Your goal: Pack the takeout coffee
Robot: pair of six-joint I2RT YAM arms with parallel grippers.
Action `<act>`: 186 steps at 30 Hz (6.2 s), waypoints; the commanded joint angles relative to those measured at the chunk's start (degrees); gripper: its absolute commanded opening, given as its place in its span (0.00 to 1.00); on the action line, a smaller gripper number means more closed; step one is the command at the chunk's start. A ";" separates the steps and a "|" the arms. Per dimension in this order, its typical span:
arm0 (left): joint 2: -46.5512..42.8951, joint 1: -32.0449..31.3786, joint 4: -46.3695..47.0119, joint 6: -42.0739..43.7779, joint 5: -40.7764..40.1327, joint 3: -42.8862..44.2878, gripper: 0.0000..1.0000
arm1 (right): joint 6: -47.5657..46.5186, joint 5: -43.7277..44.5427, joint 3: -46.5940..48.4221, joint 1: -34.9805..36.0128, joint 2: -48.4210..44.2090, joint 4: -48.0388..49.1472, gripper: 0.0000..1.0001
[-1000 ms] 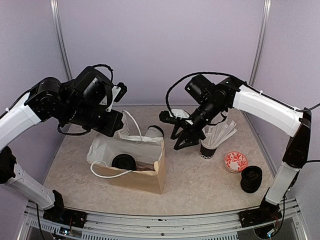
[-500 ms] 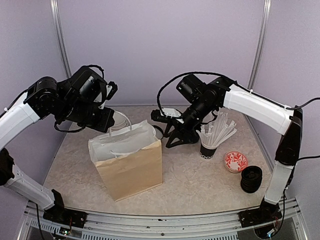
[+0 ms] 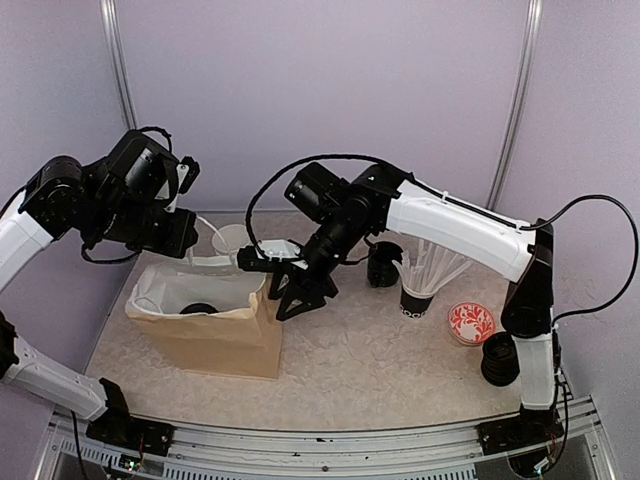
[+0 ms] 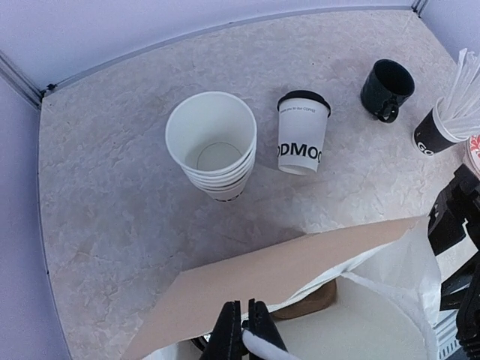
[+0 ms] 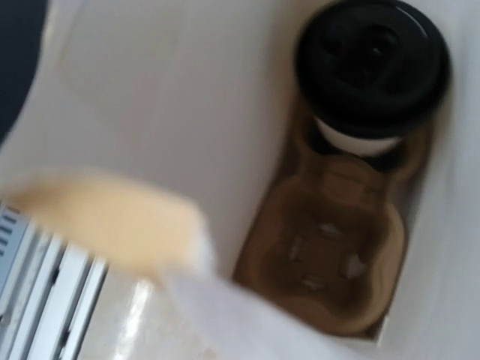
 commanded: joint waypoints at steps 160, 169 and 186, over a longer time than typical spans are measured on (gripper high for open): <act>43.61 -18.89 44.30 22.09 10.35 -0.77 0.99 | 2.30 -11.99 -34.27 -35.67 -52.57 11.23 0.69; 49.35 -19.76 44.85 20.97 20.71 0.38 0.99 | 2.01 -10.88 -36.29 -35.67 -53.43 11.35 0.69; 56.60 -19.91 39.95 23.23 17.49 6.22 0.84 | 2.21 -11.39 -36.63 -35.65 -52.37 11.87 0.68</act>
